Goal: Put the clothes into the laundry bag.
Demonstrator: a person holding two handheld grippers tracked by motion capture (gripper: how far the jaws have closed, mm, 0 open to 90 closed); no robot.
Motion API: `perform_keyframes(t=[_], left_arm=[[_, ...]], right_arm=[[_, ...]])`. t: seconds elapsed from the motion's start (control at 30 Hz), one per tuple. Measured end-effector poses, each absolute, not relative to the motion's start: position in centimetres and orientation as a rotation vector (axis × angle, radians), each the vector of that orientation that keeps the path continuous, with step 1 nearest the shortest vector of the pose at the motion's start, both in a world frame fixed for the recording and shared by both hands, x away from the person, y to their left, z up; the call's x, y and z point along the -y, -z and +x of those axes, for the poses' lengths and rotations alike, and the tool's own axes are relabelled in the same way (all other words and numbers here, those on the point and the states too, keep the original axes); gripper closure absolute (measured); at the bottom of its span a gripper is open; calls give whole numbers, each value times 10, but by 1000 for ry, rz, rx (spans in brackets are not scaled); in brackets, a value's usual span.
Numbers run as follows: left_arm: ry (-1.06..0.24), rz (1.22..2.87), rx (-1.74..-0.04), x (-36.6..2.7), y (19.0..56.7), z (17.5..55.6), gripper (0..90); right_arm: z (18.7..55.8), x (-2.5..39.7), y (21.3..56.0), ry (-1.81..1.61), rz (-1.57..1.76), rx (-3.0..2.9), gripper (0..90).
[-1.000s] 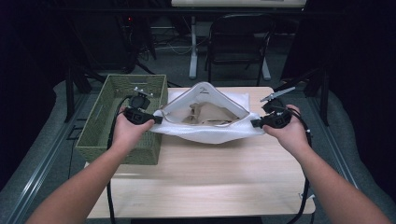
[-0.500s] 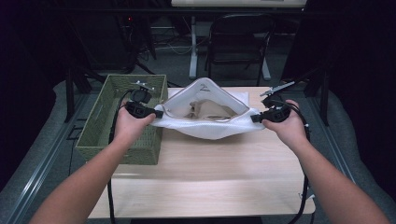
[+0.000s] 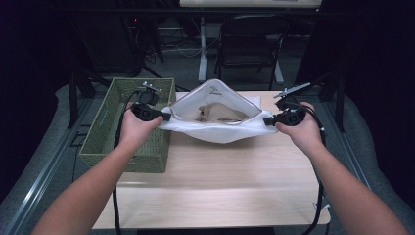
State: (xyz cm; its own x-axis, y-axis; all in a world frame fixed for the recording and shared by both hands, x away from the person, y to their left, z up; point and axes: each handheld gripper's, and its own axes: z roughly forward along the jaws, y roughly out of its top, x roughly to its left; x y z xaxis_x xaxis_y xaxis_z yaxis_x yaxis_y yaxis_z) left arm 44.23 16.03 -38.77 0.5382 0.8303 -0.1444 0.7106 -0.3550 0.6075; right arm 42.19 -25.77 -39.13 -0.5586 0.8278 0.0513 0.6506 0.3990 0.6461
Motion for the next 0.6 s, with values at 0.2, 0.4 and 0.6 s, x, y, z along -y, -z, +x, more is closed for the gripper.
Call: perform_keyframes(t=[0.2, 0.4, 0.6], left_arm=[[-262, 2131, -1233, -163, 381, 442, 829], [-274, 2101, -1220, -166, 367, 442, 831], [-269, 2078, -1217, -170, 358, 443, 831]], right_arm=[[422, 264, 377, -962, 1289, -2335, 819], [422, 263, 366, -953, 1263, -2314, 822], [422, 265, 356, -962, 1265, -2299, 822]])
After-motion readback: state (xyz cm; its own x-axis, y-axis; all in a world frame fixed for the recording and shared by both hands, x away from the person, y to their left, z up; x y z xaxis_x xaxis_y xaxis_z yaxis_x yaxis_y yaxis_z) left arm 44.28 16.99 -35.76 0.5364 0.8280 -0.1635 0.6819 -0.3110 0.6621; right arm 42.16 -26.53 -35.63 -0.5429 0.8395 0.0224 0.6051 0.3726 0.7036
